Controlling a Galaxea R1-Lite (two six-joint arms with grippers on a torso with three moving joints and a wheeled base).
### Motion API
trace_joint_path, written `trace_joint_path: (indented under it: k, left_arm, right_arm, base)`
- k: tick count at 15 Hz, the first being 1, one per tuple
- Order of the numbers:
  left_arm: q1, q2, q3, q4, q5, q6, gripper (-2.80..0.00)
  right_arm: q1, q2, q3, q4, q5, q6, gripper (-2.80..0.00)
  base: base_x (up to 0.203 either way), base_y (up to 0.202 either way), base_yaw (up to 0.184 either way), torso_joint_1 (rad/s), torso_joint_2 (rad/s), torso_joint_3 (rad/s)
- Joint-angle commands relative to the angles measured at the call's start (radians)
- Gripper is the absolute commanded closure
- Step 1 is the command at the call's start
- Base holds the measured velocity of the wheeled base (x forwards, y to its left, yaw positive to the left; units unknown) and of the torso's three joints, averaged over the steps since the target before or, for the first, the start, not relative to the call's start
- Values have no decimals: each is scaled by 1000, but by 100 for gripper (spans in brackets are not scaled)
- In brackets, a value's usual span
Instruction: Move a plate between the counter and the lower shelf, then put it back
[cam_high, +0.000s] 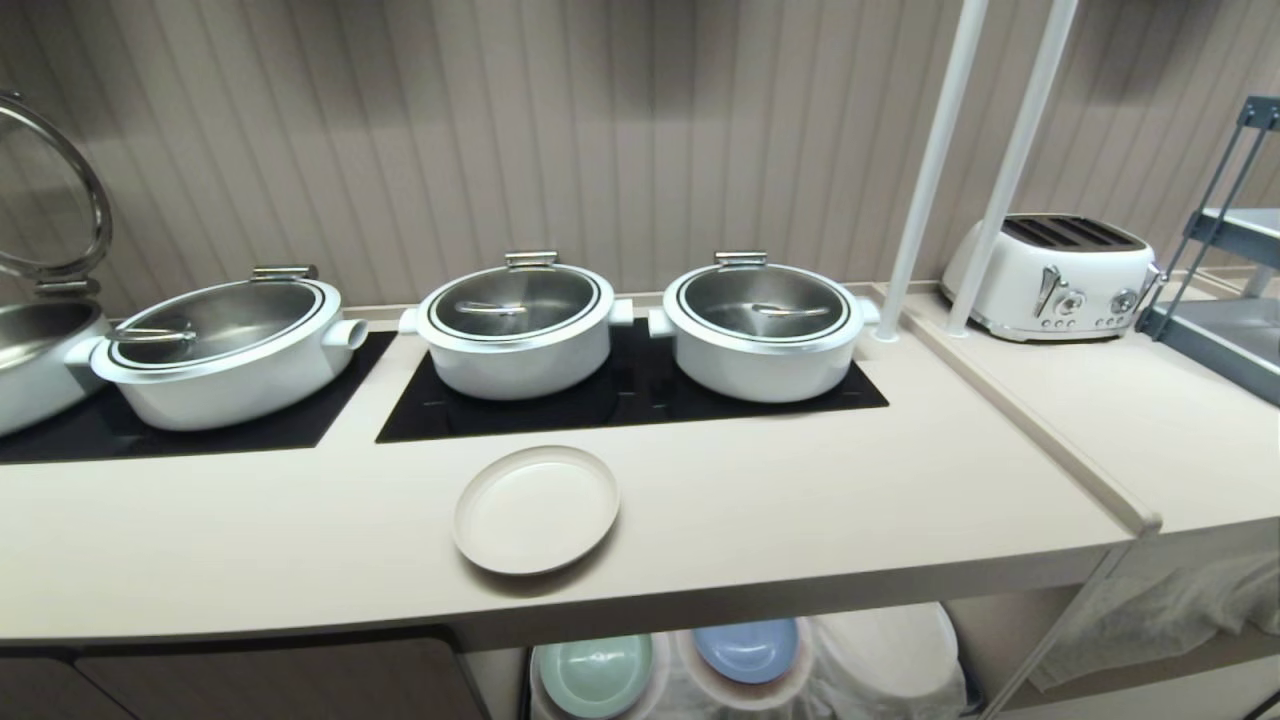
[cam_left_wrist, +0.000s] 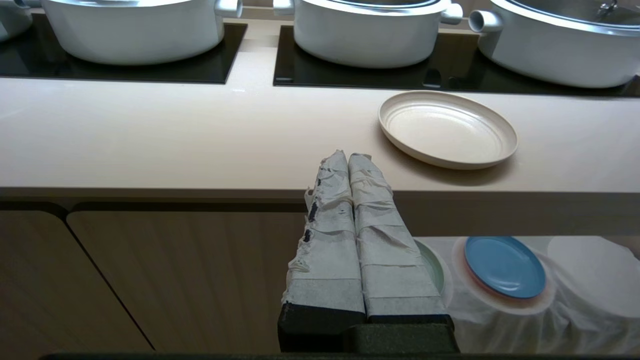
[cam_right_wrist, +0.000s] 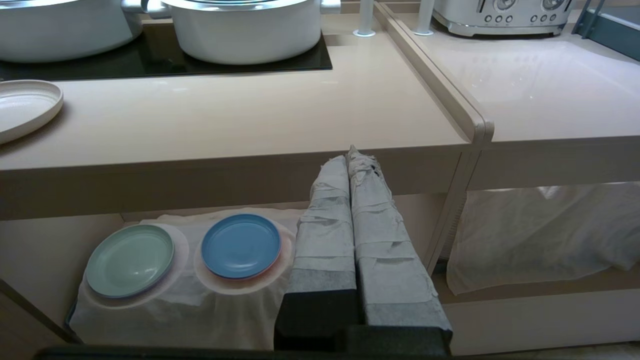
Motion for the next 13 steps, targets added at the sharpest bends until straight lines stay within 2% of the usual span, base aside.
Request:
trace_joint_path:
  k: [1,13]
  left_arm:
    - [0,0,0,0,0,-1,0]
    - [0,0,0,0,0,-1,0]
  right_arm:
    - [0,0,0,0,0,0,0]
    - [0,0,0,0,0,0,0]
  base:
    - [0,0,0,0,0,0]
    - [0,0,0,0,0,0]
